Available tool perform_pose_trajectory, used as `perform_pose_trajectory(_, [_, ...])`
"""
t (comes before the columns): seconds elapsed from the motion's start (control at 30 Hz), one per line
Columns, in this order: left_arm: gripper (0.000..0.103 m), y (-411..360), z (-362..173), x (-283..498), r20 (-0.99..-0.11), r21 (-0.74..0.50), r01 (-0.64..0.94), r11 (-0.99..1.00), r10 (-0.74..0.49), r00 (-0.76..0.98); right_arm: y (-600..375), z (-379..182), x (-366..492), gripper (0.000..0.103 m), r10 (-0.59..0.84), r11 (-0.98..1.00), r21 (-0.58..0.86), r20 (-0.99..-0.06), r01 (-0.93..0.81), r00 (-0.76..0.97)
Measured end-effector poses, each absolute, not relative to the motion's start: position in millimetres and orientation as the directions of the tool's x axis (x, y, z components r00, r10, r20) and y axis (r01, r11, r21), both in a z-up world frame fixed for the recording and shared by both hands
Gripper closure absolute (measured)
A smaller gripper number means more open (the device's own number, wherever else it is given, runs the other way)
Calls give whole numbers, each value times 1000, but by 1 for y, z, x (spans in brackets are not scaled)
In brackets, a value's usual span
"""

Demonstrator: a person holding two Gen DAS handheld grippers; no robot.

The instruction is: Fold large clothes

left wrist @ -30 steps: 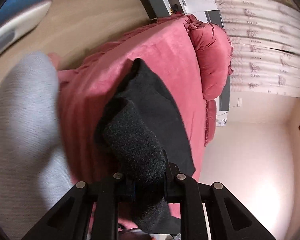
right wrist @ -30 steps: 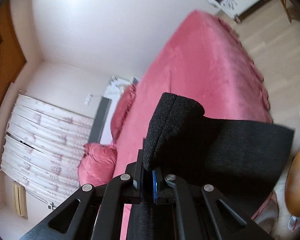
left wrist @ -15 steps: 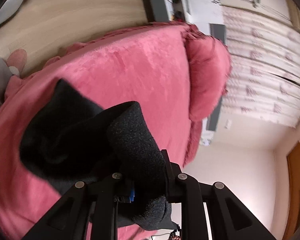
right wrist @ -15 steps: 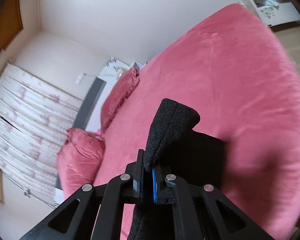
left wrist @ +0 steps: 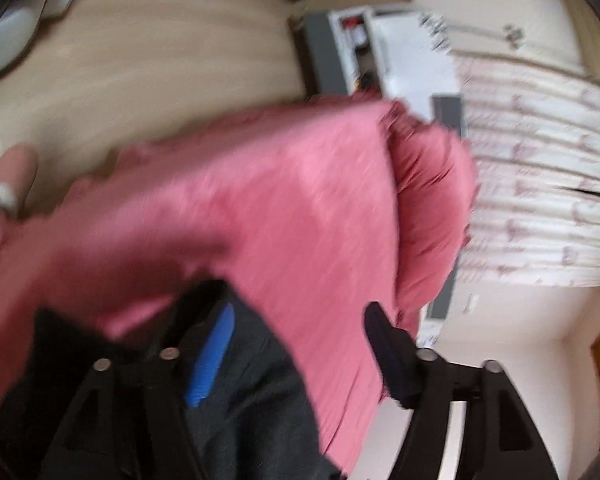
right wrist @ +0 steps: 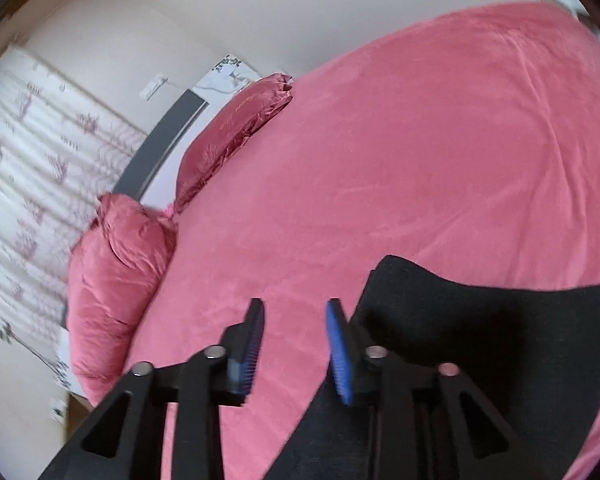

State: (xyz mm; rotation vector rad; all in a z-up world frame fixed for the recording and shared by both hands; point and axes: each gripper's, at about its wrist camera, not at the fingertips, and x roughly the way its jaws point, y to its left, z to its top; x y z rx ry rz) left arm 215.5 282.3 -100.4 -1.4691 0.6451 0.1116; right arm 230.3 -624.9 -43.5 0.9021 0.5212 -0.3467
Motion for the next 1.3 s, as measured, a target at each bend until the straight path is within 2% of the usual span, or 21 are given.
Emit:
perform_pose_trajectory(0.1, [24, 298, -88, 208, -472, -881, -440, 173, -274, 838, -612, -41, 213, 69, -56, 636, 599, -593, 486, 803])
perform_pose_trajectory(0.2, [18, 300, -77, 196, -544, -827, -459, 323, -257, 799, -574, -49, 188, 67, 11, 717, 532, -655, 451, 756])
perform_pose_trajectory(0.3, [17, 287, -70, 184, -639, -718, -461, 521, -233, 733, -517, -64, 164, 67, 70, 802, 464, -698, 376, 713])
perform_pose_trajectory(0.43, [14, 261, -64, 169, -684, -593, -327, 736, -246, 687, -422, -81, 133, 67, 120, 905, 362, -723, 225, 681])
perform_pose_trajectory(0.53, [10, 245, -66, 168, -700, -533, -218, 818, -281, 656, -365, -92, 113, 67, 125, 925, 332, -723, 184, 679])
perform_pose_trajectory(0.77, [10, 241, -94, 200, -757, -491, -229, 841, -282, 590, -276, -106, 77, 67, 41, 958, 218, -746, 186, 665])
perform_pose_trajectory(0.93, [11, 254, -125, 233, -728, -638, -298, 710, -430, 533, -253, -114, 58, 66, 55, 957, 223, -766, 185, 640])
perform_pose_trajectory(0.97, [12, 255, -125, 235, -725, -643, -301, 704, -433, 536, -251, -116, 55, 66, 52, 957, 220, -767, 187, 640])
perform_pose_trajectory(1.03, [28, 253, -120, 239, -682, -688, -259, 678, -481, 551, -252, -119, 49, 66, 57, 951, 237, -767, 199, 640])
perform_pose_trajectory(1.07, [36, 250, -117, 241, -694, -675, -251, 694, -480, 537, -255, -121, 47, 66, 63, 946, 251, -765, 206, 641])
perform_pose_trajectory(1.1, [54, 247, -116, 243, -725, -632, -245, 735, -449, 522, -257, -121, 45, 66, 68, 940, 265, -763, 214, 643])
perform_pose_trajectory(1.17, [75, 242, -118, 244, -761, -585, -224, 779, -432, 484, -263, -123, 38, 66, 70, 936, 273, -763, 222, 643])
perform_pose_trajectory(1.3, [85, 247, -100, 232, -732, -605, -196, 772, -441, 519, -256, -121, 59, 66, 60, 943, 252, -770, 216, 636])
